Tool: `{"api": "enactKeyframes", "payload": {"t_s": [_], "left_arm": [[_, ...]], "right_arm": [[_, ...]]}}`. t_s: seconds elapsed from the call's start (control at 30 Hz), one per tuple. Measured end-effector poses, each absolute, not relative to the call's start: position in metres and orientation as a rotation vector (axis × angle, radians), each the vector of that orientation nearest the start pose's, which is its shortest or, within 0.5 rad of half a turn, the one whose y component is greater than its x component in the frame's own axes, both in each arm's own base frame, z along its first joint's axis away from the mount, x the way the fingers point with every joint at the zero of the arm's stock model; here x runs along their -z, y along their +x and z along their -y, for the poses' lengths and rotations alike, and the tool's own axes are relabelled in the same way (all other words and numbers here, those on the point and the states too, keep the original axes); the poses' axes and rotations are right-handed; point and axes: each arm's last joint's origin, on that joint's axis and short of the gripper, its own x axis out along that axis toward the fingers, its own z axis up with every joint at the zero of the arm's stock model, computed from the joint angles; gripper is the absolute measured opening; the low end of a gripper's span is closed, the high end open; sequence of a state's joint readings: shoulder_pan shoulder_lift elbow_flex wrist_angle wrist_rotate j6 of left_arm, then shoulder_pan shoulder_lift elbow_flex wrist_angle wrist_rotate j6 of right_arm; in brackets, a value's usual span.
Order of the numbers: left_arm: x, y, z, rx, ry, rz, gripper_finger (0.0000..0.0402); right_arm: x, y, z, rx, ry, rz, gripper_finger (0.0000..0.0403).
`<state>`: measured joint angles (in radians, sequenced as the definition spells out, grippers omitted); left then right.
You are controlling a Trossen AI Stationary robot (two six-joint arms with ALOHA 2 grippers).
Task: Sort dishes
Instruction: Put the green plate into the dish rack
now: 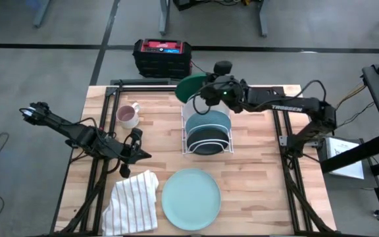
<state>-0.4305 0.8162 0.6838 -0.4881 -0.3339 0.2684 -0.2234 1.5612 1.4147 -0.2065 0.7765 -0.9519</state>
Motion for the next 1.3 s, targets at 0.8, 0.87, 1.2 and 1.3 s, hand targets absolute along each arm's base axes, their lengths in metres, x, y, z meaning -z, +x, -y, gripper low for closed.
{"api": "enactKeyframes", "payload": {"t_s": [0.8, 0.87, 1.2, 1.3], "left_arm": [[-0.263, 0.156, 0.061, 0.174, 0.496, -0.576, 0.0000], [-0.263, 0.156, 0.061, 0.174, 0.496, -0.576, 0.0000], [-0.263, 0.156, 0.061, 0.174, 0.496, -0.576, 0.0000], [-0.263, 0.156, 0.061, 0.173, 0.496, -0.576, 0.0000]], "right_arm": [[-0.324, 0.359, 0.108, 0.729, -0.923, -0.899, 0.0011], [-0.325, 0.359, 0.107, 0.730, -0.922, -0.897, 0.0019], [-0.325, 0.359, 0.107, 0.744, -0.891, -0.882, 0.0049], [-0.325, 0.359, 0.107, 0.746, -0.885, -0.880, 0.0056]]}}
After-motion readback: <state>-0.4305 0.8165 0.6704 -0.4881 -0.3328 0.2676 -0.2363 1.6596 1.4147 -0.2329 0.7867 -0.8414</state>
